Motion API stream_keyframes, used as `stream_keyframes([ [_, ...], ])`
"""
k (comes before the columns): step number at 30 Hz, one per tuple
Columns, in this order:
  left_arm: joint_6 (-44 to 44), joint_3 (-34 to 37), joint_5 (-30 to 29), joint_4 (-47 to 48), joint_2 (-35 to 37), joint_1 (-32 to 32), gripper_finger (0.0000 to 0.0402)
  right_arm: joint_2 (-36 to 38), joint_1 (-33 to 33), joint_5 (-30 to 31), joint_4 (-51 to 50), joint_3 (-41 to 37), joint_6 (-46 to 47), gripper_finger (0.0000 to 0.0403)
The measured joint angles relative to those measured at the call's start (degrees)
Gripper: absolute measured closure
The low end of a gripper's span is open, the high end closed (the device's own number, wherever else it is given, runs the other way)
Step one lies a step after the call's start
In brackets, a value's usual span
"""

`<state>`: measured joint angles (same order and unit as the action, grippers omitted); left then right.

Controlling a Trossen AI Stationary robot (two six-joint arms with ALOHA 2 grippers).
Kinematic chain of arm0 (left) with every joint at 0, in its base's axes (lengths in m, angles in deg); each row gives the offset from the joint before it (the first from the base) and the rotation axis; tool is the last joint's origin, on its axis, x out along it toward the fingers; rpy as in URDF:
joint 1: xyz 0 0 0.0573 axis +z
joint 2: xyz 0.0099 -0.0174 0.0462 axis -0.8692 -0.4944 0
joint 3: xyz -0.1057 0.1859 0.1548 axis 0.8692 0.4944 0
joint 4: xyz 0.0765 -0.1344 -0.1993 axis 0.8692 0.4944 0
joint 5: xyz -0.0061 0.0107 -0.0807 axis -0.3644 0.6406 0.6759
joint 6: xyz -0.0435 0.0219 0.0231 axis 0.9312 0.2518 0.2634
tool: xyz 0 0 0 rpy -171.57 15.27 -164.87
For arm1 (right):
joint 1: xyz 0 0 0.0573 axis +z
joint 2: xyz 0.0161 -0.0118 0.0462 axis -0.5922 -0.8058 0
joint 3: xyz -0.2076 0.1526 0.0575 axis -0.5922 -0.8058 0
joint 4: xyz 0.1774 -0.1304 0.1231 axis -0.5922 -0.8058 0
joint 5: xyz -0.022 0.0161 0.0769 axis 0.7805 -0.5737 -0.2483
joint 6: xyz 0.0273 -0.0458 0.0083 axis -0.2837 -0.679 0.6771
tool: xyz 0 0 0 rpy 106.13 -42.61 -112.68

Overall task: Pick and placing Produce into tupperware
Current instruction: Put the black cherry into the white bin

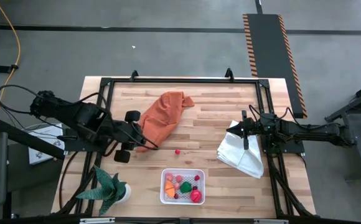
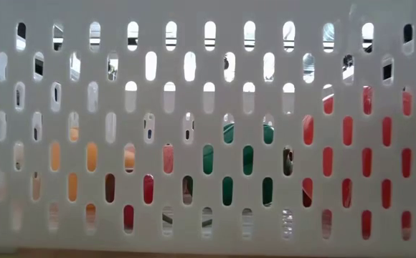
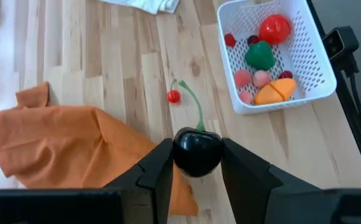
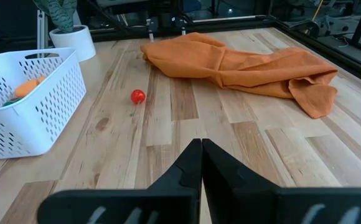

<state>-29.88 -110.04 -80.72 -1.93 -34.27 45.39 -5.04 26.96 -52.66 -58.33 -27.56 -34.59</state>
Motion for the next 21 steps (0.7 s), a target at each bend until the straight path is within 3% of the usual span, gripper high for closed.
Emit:
stream_keyframes([
  [13, -6.58, -11.63, 0.68, 0.58, -9.61, -0.04, 0.0286, 0.01, -0.01, 0.01, -0.02, 0.01, 0.0, 0.0402],
  [21, -7.46, -13.39, 6.15, -0.77, -15.26, -0.04, 0.0286, -0.01, 0.01, -0.01, 0.0, 0.01, 0.0, 0.0402],
])
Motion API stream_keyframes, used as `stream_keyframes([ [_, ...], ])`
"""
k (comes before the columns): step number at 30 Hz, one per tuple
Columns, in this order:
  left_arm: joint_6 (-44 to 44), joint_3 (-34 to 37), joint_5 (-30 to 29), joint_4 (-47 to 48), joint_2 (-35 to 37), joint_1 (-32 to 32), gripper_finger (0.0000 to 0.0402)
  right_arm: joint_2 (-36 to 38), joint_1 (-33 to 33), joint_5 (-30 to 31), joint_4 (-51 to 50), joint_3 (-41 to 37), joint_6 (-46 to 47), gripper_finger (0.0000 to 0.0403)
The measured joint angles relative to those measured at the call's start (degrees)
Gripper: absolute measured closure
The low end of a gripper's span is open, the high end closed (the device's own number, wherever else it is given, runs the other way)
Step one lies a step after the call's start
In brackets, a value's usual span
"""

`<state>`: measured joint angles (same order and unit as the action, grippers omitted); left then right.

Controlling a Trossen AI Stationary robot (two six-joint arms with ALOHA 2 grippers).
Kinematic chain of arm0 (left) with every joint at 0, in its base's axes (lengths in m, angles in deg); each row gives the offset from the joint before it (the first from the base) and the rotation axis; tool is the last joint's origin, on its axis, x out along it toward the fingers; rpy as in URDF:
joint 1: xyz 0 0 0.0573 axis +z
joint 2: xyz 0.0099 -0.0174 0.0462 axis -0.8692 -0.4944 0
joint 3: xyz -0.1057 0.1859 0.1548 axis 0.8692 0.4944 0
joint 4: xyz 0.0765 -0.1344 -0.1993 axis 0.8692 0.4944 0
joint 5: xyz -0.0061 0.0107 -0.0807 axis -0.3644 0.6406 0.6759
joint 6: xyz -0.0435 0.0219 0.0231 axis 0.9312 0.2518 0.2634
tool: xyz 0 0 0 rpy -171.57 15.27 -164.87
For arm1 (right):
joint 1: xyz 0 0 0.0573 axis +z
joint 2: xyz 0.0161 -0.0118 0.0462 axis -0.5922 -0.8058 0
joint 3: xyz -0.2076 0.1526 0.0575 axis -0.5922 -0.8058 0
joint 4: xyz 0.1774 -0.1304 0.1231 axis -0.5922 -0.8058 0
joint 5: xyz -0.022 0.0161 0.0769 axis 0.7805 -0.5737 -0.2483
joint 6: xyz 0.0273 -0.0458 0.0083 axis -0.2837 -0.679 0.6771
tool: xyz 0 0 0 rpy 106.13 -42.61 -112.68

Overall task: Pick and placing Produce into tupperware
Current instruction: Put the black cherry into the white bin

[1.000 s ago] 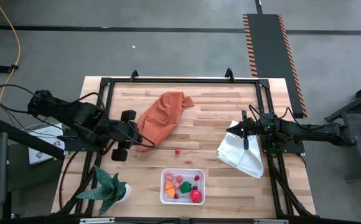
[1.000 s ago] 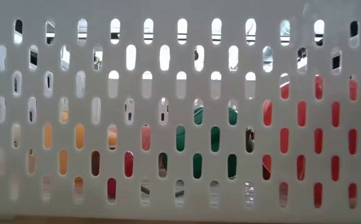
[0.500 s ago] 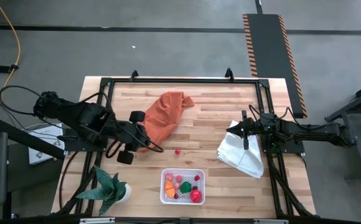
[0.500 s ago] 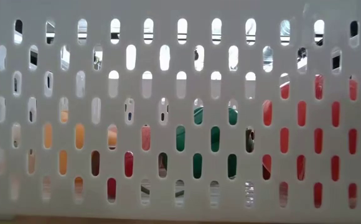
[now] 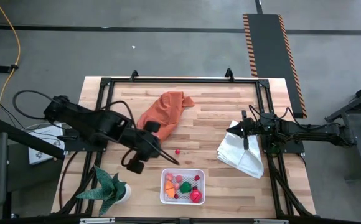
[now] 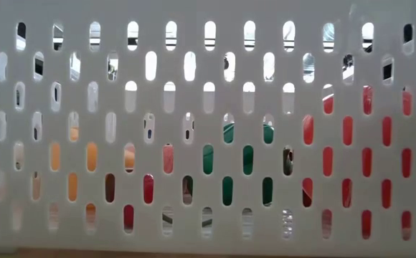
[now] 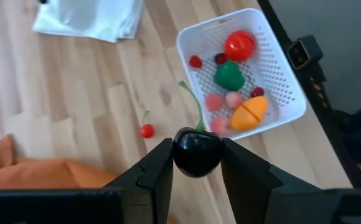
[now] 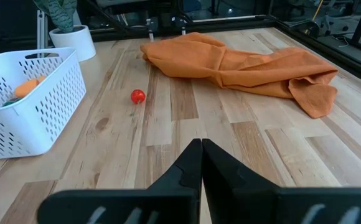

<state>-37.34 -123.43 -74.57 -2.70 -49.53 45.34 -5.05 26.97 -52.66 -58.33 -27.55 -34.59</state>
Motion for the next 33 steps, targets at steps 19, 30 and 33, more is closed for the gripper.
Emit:
stream_keyframes([
  [19, -1.7, -0.02, 9.71, -8.66, -9.27, -0.15, 0.0286, 0.0, -0.02, 0.02, -0.01, -0.01, 0.0, 0.0402],
  [30, -1.98, -0.02, 11.88, -11.75, -14.26, -1.72, 0.0286, 0.0, -0.01, 0.02, -0.01, -0.01, 0.0, 0.0402],
  [33, -2.22, -0.04, 11.64, -12.58, -15.23, -1.97, 0.0286, 0.0, -0.02, 0.02, 0.0, -0.02, 0.0, 0.0402],
])
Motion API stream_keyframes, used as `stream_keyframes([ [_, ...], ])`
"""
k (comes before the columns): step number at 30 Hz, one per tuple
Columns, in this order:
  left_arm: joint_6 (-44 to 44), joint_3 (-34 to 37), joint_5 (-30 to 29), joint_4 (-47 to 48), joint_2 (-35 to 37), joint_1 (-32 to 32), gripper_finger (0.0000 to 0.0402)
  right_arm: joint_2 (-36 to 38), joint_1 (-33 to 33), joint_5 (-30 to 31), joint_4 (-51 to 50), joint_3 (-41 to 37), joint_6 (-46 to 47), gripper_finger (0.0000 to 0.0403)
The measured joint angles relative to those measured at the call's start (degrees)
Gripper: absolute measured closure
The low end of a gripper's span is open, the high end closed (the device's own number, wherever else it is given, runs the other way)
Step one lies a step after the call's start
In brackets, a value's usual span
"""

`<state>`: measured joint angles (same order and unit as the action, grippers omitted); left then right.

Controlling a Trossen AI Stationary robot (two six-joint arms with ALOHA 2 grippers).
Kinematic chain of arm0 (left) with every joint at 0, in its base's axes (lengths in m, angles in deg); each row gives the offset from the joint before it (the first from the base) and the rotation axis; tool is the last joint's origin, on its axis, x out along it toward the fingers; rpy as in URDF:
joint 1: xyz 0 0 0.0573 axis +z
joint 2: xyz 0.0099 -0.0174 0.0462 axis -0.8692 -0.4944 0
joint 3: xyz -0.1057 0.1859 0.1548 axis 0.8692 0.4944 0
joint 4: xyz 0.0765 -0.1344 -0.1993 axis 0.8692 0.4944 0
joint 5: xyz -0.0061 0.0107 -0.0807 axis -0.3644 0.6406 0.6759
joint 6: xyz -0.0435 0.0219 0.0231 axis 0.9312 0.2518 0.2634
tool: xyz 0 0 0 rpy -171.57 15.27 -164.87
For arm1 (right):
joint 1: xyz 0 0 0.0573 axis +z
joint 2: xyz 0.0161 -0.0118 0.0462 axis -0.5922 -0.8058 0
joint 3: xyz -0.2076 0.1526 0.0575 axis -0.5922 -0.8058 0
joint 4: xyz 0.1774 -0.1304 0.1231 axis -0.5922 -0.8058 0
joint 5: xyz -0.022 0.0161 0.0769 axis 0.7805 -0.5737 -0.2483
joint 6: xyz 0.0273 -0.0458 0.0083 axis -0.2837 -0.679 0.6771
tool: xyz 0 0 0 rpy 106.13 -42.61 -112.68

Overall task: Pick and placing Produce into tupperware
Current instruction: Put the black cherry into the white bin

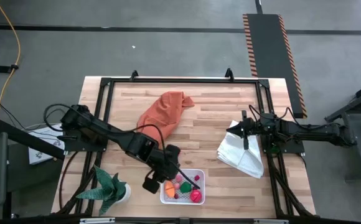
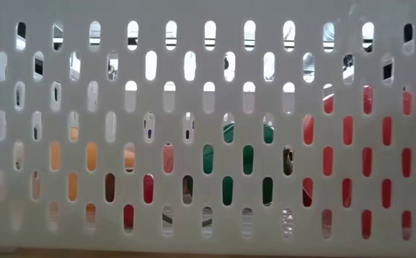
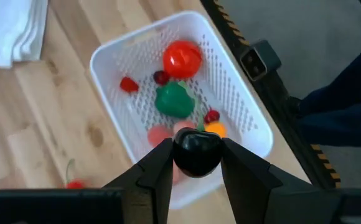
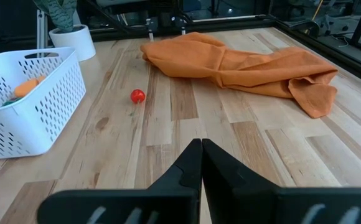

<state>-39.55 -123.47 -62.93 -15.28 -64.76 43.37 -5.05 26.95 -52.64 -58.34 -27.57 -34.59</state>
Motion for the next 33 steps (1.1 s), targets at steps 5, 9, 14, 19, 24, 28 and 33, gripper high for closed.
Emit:
stream_keyframes([
  [5, -0.01, -0.12, 1.02, -1.89, -2.04, -0.05, 0.0286, 0.05, 0.0, 0.0, 0.0, 0.0, 0.0, 0.0402],
  [9, 0.29, 0.06, 1.56, -1.75, -4.18, -0.35, 0.0286, 0.06, 0.0, 0.0, 0.0, 0.01, 0.0, 0.0402],
  [14, 0.74, -0.13, 2.28, -3.69, -6.45, -0.86, 0.0286, 0.02, 0.0, -0.03, 0.0, 0.0, 0.0, 0.0402],
  [19, 0.76, -0.05, 2.48, -4.5, -8.32, -1.18, 0.0286, -0.17, 0.0, 0.03, -0.02, 0.0, 0.0, 0.0402],
  [24, 0.79, 0.07, 2.85, -5.04, -9.71, -1.42, 0.0286, -0.66, 0.01, 0.05, 0.03, 0.01, 0.0, 0.0402],
  [28, 0.79, -0.08, 2.23, -5.55, -10.31, -1.42, 0.0286, -0.76, 0.02, 0.09, 0.0, 0.02, 0.0, 0.0402],
  [33, 0.81, 0.09, 0.77, -5.21, -11.85, -1.4, 0.0286, -0.73, 0.0, 0.28, -0.02, 0.01, 0.0, 0.0402],
])
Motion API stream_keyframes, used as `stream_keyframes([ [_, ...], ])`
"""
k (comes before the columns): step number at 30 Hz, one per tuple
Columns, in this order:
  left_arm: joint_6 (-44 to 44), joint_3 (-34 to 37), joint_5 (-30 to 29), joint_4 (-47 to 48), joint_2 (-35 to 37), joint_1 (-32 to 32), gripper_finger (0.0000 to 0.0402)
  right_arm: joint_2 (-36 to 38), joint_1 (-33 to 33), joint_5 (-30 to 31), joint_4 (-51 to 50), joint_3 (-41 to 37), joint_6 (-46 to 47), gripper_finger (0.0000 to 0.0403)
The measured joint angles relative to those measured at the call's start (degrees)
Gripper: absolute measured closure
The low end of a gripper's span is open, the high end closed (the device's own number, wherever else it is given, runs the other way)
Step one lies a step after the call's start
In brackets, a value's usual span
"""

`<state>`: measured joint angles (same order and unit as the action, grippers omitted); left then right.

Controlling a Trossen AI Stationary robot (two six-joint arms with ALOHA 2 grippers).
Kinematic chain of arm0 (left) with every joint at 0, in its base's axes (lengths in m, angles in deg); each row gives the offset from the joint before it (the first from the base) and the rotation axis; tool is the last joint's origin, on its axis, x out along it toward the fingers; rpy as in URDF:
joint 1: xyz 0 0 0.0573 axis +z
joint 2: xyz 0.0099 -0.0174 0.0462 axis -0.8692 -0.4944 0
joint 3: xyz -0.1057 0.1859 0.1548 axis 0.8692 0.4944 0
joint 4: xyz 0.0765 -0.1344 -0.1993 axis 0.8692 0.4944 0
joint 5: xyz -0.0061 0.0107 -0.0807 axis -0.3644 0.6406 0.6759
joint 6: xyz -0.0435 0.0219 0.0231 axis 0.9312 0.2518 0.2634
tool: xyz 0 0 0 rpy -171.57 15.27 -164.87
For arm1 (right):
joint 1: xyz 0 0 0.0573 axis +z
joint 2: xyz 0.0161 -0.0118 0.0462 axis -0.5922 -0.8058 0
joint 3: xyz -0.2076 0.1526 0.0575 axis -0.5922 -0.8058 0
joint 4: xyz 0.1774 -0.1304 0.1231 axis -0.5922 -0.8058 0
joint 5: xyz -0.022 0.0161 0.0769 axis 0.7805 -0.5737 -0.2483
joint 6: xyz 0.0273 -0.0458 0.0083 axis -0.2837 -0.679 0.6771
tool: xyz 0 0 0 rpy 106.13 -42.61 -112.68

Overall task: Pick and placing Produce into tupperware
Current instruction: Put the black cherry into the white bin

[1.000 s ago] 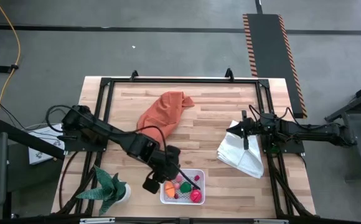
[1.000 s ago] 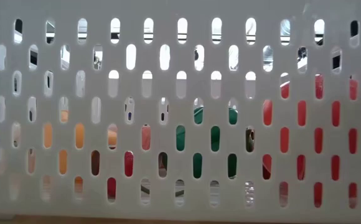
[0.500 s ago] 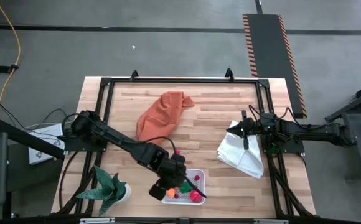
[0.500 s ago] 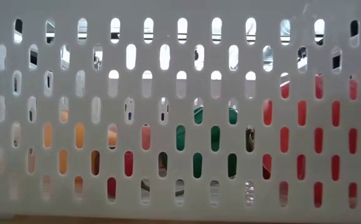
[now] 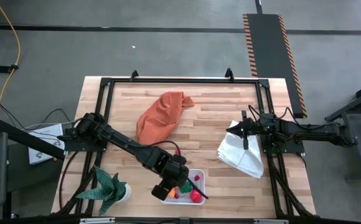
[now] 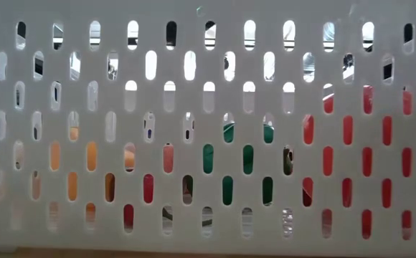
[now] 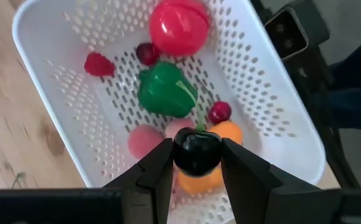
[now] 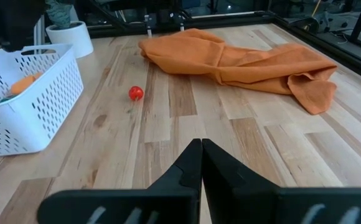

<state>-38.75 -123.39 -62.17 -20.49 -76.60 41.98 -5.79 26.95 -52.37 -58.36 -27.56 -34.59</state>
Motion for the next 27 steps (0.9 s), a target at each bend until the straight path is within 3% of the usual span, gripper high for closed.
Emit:
stream_keyframes([
  [10, 0.39, 0.07, -3.88, -1.62, -1.96, 0.4, 0.0286, -0.01, 0.0, -0.01, 0.0, 0.0, 0.0, 0.0402],
  [27, 1.05, 0.24, -2.43, -1.48, -5.49, 1.62, 0.0286, 0.0, 0.0, -0.22, -0.02, 0.01, 0.0, 0.0402],
])
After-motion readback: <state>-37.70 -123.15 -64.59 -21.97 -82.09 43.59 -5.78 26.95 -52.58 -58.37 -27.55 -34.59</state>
